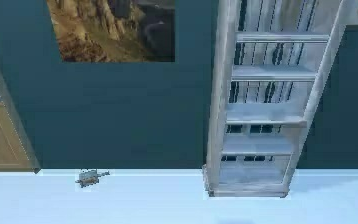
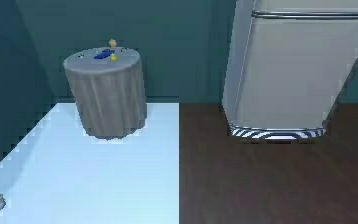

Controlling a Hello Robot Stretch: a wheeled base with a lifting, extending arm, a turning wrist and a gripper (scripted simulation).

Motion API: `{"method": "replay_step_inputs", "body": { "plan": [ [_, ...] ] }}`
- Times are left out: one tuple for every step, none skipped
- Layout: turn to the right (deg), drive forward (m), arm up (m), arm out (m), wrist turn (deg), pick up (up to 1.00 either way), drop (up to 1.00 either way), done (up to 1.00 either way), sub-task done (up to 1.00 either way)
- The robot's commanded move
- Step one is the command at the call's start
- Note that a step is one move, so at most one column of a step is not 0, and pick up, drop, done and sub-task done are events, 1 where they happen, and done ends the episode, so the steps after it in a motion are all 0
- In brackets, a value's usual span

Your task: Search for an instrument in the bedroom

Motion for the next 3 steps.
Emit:
{"method": "replay_step_inputs", "body": {
  "plan": [
    [-45.0, 0.0, 0.0, 0.0, 0.0, 0.0, 0.0, 0.0, 0.0],
    [-45.0, 0.0, 0.0, 0.0, 0.0, 0.0, 0.0, 0.0, 0.0],
    [-45.0, 0.0, 0.0, 0.0, 0.0, 0.0, 0.0, 0.0, 0.0]
  ]
}}
